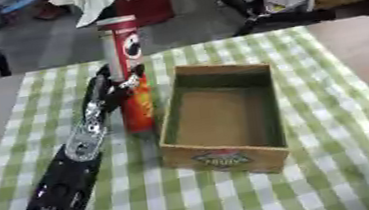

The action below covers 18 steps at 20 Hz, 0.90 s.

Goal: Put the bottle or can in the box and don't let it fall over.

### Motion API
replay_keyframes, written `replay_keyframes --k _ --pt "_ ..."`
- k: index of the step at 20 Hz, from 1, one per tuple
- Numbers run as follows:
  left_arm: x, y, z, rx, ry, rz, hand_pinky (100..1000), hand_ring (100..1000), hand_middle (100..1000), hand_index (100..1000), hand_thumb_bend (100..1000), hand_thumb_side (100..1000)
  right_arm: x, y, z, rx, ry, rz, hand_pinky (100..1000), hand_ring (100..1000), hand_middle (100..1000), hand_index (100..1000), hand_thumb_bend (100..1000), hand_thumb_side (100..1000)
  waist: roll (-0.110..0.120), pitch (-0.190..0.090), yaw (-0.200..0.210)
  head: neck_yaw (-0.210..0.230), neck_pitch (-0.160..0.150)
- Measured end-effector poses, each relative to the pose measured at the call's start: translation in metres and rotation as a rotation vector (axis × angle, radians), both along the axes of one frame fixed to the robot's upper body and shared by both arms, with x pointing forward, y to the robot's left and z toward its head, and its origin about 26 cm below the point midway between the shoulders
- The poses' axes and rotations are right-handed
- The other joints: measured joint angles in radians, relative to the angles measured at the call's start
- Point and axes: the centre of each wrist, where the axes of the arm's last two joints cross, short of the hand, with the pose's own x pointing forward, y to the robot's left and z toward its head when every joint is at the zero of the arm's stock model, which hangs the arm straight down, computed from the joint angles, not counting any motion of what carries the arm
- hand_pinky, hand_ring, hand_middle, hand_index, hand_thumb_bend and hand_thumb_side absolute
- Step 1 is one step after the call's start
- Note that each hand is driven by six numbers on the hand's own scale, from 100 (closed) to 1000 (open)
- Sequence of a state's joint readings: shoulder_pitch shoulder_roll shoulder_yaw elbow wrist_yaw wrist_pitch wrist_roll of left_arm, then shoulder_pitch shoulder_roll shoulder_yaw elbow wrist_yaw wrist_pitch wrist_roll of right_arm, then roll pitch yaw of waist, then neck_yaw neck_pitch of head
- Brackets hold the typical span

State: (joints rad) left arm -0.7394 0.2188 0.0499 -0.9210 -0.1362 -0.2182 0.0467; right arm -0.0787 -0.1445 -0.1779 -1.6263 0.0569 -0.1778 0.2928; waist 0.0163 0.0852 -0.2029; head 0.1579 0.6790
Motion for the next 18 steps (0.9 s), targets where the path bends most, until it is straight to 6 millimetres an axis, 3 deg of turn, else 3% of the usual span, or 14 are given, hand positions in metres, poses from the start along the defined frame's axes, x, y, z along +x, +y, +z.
replay_keyframes --k 6,12,15,18 --pt "-0.002 -0.015 0.038 -0.02 -0.163 -0.088 905 477 479 595 392 467 0.0 0.0 0.0 0.0 0.0 0.001 981 864 1000 928 100 604 0.0 0.0 0.001 -0.002 -0.004" --pt "-0.012 -0.055 0.084 0.039 -0.325 -0.294 898 478 481 598 383 470 0.0 0.0 0.0 -0.001 0.001 0.005 981 864 1000 928 100 604 0.0 0.0 -0.002 -0.001 -0.004" --pt "-0.017 -0.076 0.09 0.082 -0.326 -0.4 887 485 485 605 361 495 0.0 0.001 0.0 -0.002 0.002 0.009 981 864 1000 928 100 605 0.0 -0.001 -0.004 -0.001 -0.005" --pt "-0.018 -0.093 0.081 0.123 -0.284 -0.472 888 491 490 612 360 517 0.0 0.002 0.0 -0.003 0.003 0.013 981 864 1000 927 100 605 -0.001 -0.002 -0.006 -0.001 -0.005"
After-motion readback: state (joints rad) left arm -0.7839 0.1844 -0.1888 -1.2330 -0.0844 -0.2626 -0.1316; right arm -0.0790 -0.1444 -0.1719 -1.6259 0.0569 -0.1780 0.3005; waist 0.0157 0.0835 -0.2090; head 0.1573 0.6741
